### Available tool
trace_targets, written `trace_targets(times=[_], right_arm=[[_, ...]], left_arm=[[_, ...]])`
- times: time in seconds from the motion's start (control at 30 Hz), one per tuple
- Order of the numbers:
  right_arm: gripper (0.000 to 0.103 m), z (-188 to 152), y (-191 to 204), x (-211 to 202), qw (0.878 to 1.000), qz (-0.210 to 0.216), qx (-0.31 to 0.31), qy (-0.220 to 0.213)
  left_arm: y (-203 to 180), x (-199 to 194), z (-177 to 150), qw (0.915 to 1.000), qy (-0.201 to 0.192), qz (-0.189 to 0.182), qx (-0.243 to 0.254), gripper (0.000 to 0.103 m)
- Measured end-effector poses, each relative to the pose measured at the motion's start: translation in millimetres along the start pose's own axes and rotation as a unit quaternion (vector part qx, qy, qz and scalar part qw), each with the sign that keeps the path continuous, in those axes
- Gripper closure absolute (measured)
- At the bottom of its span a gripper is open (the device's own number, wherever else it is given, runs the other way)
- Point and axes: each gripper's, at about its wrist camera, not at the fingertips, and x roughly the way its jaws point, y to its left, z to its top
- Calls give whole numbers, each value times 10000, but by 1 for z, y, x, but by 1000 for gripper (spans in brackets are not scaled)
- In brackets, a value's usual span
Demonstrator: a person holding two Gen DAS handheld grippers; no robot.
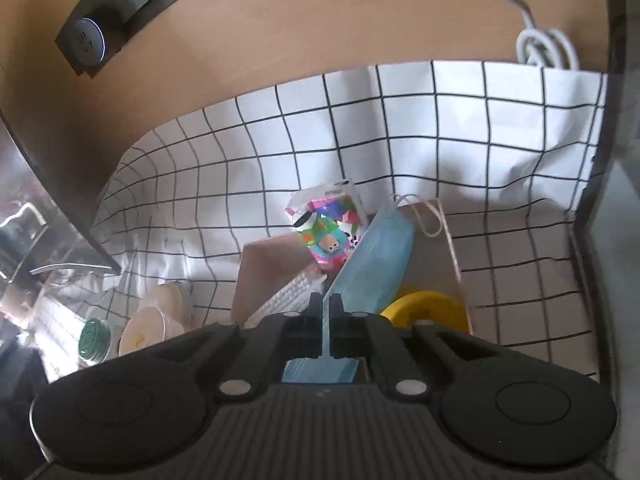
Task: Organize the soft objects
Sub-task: 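Move both open tools back toward the jars, the beige pouch and tan bow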
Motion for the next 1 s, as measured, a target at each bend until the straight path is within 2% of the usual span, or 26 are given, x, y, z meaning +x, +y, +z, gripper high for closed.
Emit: trace_targets(times=[0.07,0.17,0.3,0.37,0.43,0.57,0.7,0.87,1.0], right_arm=[[100,-1,2,-2,10000,-1,8,-25],[100,-5,15,-8,9999,72,-77,-88],[99,-8,42,-20,9995,81,-132,-289],[90,-11,57,-28,9990,101,-60,-420],[67,-13,78,-31,9985,210,20,-508],[63,-19,137,-20,9976,463,-292,-427],[63,-34,210,10,9947,617,-809,-144],[63,-42,267,55,9917,518,-1081,472],[63,-45,283,60,9860,315,-1490,676]], left_arm=[[-3,-18,-5,9998,-163,-52,-52,30],[-4,-49,-21,9990,-411,-76,160,30],[16,-95,-51,9952,-751,489,403,30],[36,-115,-63,9926,-854,814,284,30],[59,-133,-68,9903,-880,1076,48,30],[103,-171,-75,9811,-1113,1562,-262,30],[140,-210,-85,9741,-1336,1794,-334,30],[175,-233,-104,9732,-1256,1877,-442,30],[182,-230,-116,9811,-1218,1465,-333,30]])
